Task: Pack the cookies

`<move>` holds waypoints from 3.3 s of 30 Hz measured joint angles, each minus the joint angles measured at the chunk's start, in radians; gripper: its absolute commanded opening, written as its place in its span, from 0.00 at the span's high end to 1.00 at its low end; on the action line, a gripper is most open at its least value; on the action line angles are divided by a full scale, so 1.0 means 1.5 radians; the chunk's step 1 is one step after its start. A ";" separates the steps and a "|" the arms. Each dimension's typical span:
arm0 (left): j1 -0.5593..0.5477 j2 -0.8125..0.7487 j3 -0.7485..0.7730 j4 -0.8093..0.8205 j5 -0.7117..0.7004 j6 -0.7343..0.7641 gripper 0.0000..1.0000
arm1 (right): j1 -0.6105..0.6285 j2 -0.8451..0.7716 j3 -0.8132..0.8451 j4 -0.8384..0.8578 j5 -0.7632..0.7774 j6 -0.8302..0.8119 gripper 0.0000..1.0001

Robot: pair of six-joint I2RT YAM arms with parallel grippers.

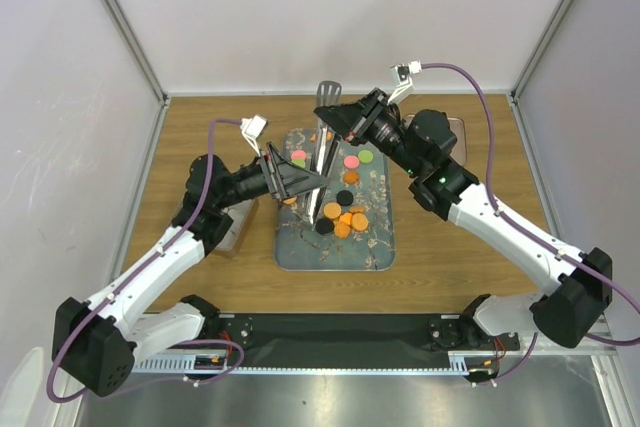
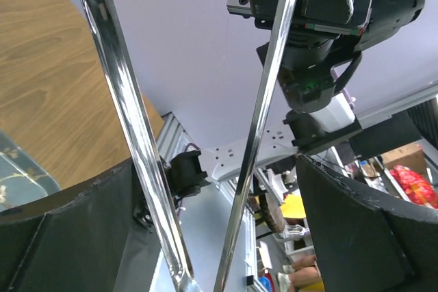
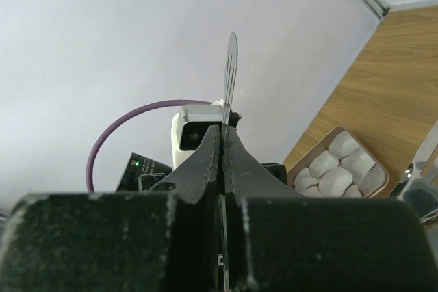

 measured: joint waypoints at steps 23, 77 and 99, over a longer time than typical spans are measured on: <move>0.002 0.011 -0.031 0.052 0.008 -0.074 0.18 | 0.017 0.008 -0.086 0.181 -0.006 -0.027 1.00; 0.008 -0.010 -0.025 -0.062 -0.005 0.028 0.40 | 0.025 -0.043 -0.250 0.381 0.102 0.015 0.98; 0.009 -0.019 0.003 -0.166 -0.046 0.105 0.40 | 0.023 -0.086 -0.265 0.264 0.198 -0.005 0.36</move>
